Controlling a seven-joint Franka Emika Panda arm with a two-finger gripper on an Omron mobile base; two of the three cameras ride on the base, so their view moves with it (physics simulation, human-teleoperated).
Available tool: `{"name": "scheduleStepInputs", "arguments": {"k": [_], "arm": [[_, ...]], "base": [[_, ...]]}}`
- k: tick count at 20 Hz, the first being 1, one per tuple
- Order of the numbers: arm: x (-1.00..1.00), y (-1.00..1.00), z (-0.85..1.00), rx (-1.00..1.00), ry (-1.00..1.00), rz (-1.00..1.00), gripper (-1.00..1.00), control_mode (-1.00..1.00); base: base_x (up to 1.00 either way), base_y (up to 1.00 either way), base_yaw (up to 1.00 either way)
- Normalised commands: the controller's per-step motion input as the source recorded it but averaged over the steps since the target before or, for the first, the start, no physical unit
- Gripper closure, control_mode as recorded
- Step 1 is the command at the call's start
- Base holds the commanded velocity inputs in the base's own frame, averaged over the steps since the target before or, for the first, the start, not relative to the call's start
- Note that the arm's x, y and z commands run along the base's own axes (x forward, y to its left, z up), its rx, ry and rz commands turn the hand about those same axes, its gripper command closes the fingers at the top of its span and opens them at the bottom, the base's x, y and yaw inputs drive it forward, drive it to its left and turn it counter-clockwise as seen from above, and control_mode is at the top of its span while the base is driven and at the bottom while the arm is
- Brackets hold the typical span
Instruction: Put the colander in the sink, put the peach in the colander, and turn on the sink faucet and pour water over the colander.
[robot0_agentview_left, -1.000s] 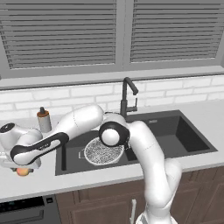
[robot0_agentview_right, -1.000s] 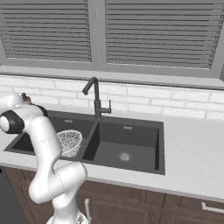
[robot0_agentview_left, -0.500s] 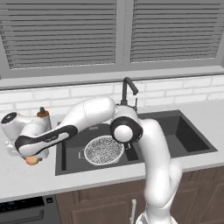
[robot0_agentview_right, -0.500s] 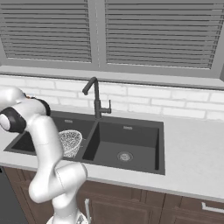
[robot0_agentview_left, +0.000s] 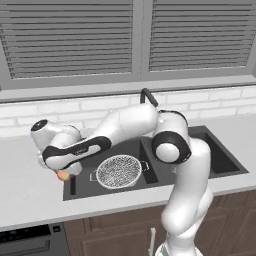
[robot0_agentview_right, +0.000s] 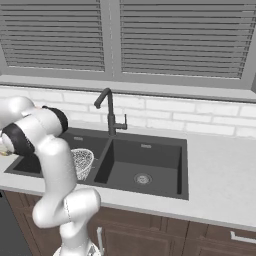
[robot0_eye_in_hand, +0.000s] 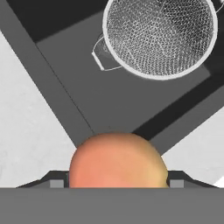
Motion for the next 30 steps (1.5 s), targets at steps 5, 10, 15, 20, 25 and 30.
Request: {"name": "scheduleStepInputs", "arguments": {"k": [5,10,15,20,25,30], "arm": [[0.48,-1.0,0.0,0.0,0.07,-0.19,1.0,-1.0],[0.71,-1.0,-0.07,0.0,0.11,-0.18,1.0,-1.0],[0.53,-0.87,-0.32,-0.02,0.12,-0.14,1.0,-1.0],[0.3,-0.56,-0.52,-0.08,0.12,-0.11,1.0,-1.0],[0.2,-0.18,-0.55,-0.09,0.12,-0.08,1.0,-1.0],[0.25,0.0,-0.44,-0.06,0.08,-0.06,1.0,-1.0]], "base": [[0.0,0.0,0.0],[0.0,0.0,0.0],[0.0,0.0,0.0],[0.0,0.0,0.0],[0.0,0.0,0.0],[0.0,0.0,0.0]]}}
